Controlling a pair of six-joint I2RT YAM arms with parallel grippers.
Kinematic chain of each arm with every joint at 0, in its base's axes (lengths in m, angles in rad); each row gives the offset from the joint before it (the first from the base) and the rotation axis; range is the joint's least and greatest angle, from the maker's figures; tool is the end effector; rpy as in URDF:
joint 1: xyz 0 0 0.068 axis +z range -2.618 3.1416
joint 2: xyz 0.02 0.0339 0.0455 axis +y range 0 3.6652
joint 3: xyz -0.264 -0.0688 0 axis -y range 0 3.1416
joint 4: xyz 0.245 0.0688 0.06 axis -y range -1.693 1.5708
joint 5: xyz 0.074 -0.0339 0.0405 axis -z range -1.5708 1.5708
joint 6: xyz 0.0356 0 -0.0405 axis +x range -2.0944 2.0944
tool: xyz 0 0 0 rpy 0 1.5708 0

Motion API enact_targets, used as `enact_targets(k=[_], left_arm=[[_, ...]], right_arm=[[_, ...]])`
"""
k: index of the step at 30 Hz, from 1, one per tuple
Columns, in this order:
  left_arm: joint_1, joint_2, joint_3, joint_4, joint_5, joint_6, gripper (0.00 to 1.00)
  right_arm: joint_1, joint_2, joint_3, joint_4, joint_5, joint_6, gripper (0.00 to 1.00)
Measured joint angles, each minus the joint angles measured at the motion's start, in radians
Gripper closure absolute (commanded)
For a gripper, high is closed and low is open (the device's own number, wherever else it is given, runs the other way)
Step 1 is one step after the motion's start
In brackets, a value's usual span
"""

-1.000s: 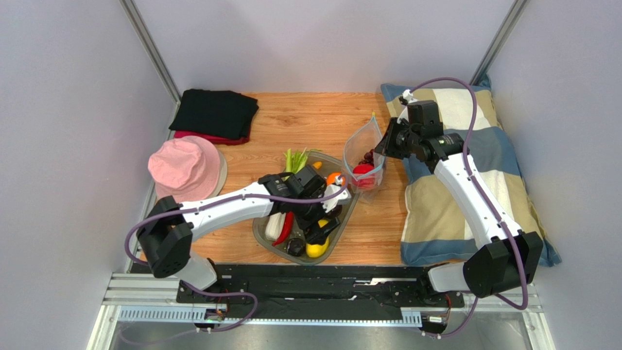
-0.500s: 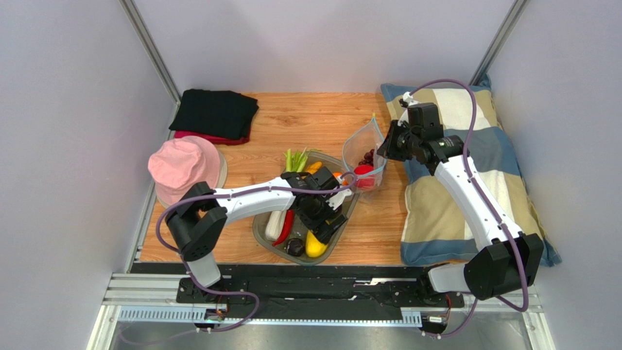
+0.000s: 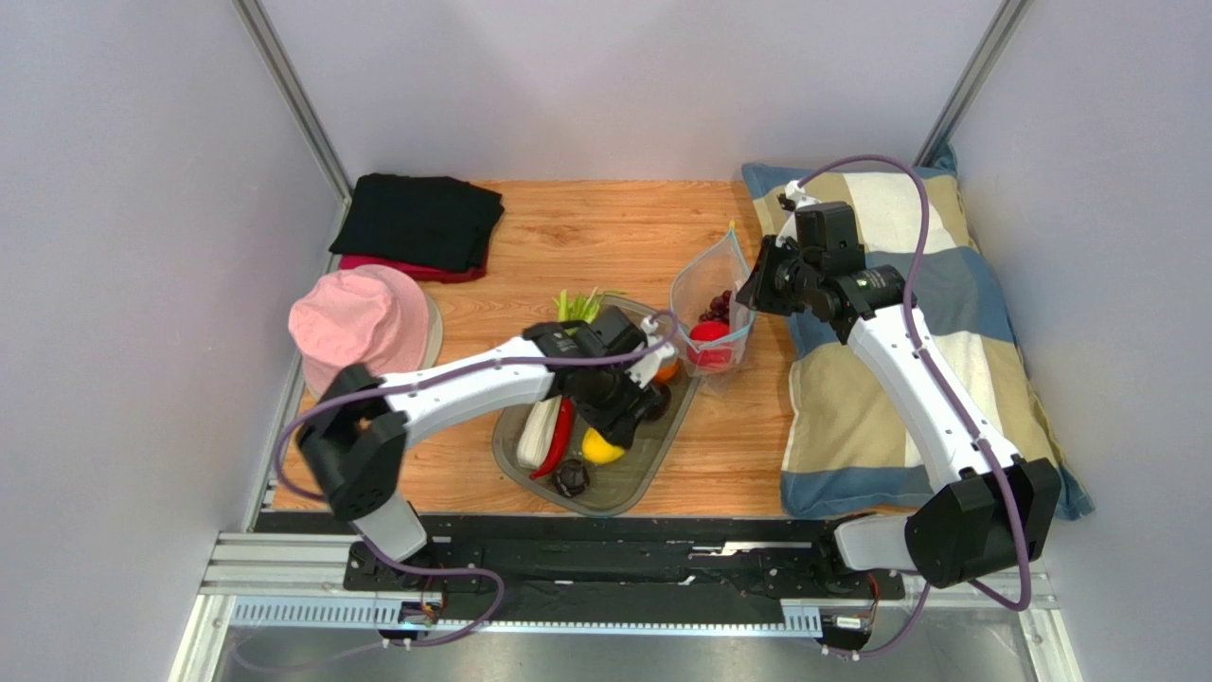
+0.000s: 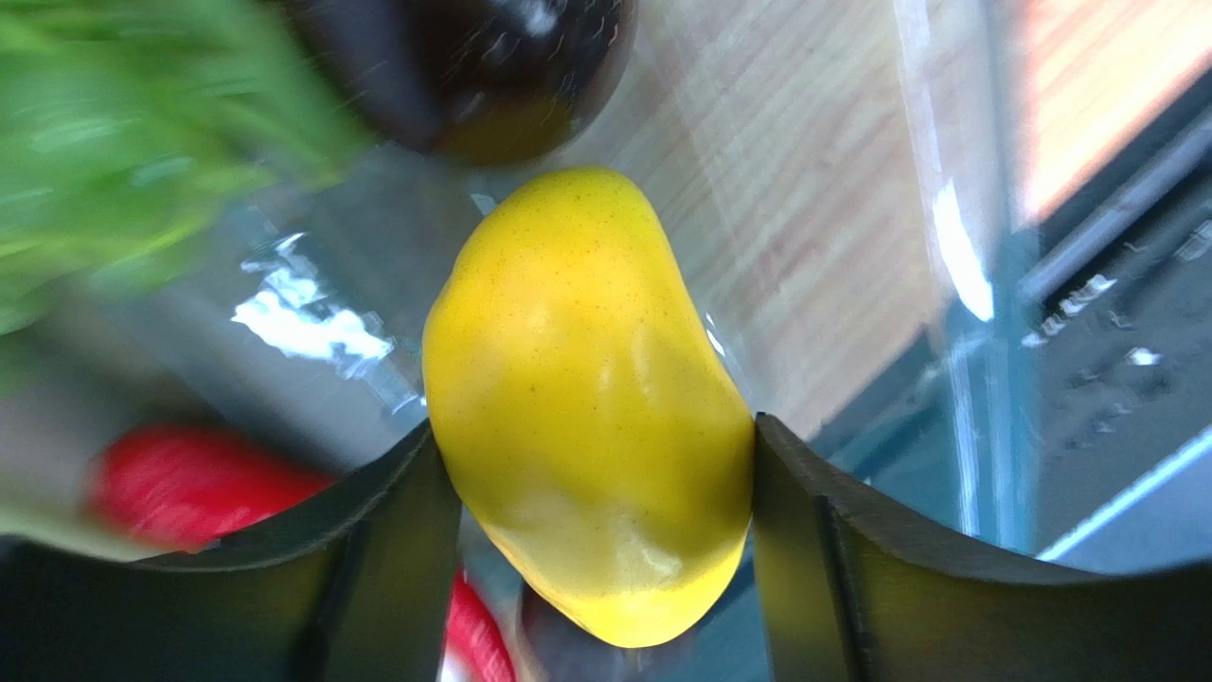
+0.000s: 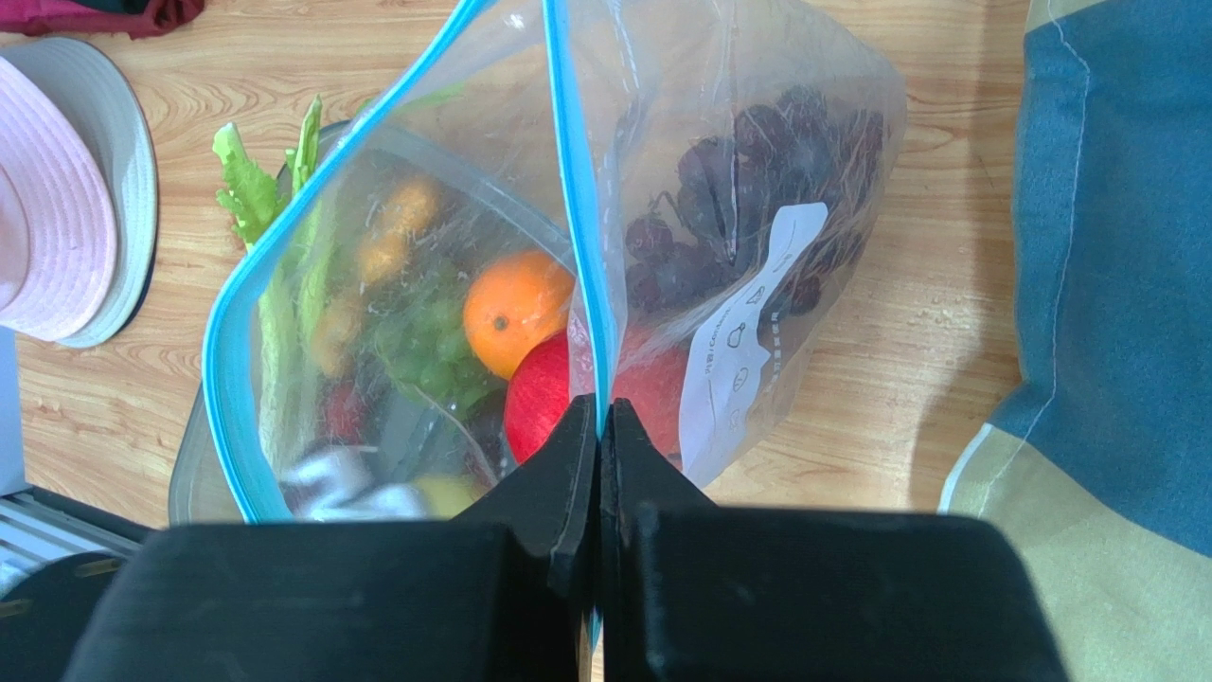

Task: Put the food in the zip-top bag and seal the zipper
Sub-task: Pick up the fake fruit from the bin, then place the fake fruit in the zipper food storage bag.

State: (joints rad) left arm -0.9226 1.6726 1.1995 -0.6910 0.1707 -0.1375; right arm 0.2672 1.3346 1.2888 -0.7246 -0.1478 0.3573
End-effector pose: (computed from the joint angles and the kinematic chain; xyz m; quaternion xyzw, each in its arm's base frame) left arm 0.1977 -0.2710 0.2177 0.3892 0.8950 -0.1738 0.1314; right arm 0.2726 0.0801 0.3428 0.0126 0.9188 0.1841 0.3489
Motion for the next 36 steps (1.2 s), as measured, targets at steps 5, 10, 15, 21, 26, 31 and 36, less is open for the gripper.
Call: enact_targets(k=[5,10,15,21,26,31,36], left_arm=[[0.022,-0.217,0.083,-0.033,-0.011,0.069,0.55],[0.057,-0.332,0.248,0.027,-0.018,0.130,0.55],[0.074,-0.208,0.489,0.153,-0.025,0.112,0.57],[0.074,0.052,0.663,0.346,-0.033,0.042,0.58],[0.074,0.183,0.666,0.384,-0.045,0.014,0.22],[0.084,0.230,0.665,0.363,-0.079,0.011,0.01],[0.142,0.181,0.629,0.344,-0.021,0.013,0.01]], right_arm=[[0.000,-0.001,0.000,0.000,-0.001,0.000,1.00],[0.000,-0.001,0.000,0.000,-0.005,0.000,1.00],[0.000,-0.001,0.000,0.000,-0.012,0.000,1.00],[0.000,0.005,0.002,0.001,-0.019,0.000,1.00],[0.000,0.016,0.015,0.001,-0.018,0.000,1.00],[0.000,0.023,0.023,0.003,-0.018,-0.007,1.00],[0.000,0.026,0.023,0.003,-0.018,-0.013,1.00]])
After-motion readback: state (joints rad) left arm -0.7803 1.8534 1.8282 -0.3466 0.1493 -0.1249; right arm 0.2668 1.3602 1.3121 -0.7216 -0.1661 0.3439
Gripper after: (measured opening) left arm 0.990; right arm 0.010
